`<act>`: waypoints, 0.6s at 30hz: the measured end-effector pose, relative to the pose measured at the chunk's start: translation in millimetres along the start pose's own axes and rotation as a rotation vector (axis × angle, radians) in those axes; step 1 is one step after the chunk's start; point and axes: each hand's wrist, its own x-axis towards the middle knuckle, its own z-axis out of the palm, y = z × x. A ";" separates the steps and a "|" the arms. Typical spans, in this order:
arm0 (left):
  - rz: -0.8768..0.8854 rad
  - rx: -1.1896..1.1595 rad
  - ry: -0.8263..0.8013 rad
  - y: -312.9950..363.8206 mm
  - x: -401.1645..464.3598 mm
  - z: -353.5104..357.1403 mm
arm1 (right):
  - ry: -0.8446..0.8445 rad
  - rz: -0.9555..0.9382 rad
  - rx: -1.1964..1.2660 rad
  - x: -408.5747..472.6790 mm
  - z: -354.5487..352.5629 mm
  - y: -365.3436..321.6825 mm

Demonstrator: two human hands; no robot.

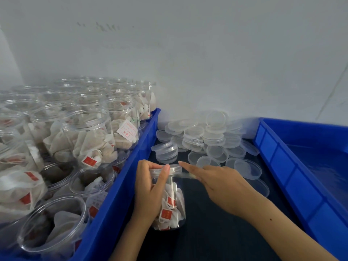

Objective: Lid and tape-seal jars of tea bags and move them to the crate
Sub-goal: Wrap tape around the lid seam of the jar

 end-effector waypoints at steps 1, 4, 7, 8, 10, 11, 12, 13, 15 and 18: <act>0.001 -0.011 -0.001 -0.5 -0.9 -0.6 | 0.013 -0.008 -0.019 2.7 0.2 0.6; 0.011 -0.049 -0.019 -1.9 -0.6 -0.9 | 0.025 -0.028 -0.048 7.8 1.1 3.1; 0.048 -0.113 -0.053 -4.4 -0.2 2.4 | -0.013 -0.023 0.006 4.9 1.4 5.7; 0.047 -0.157 -0.070 -5.0 -0.8 5.4 | -0.024 -0.019 0.042 1.9 0.9 7.4; 0.025 -0.253 -0.104 -5.7 -2.9 13.5 | -0.020 -0.015 0.101 -6.9 -1.3 12.2; 0.014 -0.293 -0.124 -6.0 -3.1 17.5 | -0.002 -0.012 0.119 -12.2 -2.8 14.8; 0.007 -0.328 -0.146 -6.3 -2.0 21.2 | 0.015 -0.008 0.122 -17.3 -5.2 17.3; 0.001 -0.360 -0.173 -6.8 0.3 24.6 | 0.023 -0.002 0.110 -21.8 -8.5 19.6; -0.013 -0.421 -0.241 -9.0 5.9 29.9 | 0.011 0.018 0.070 -28.9 -15.5 21.7; -0.034 -0.488 -0.329 -9.3 9.7 34.8 | -0.001 0.026 0.021 -35.4 -21.9 19.2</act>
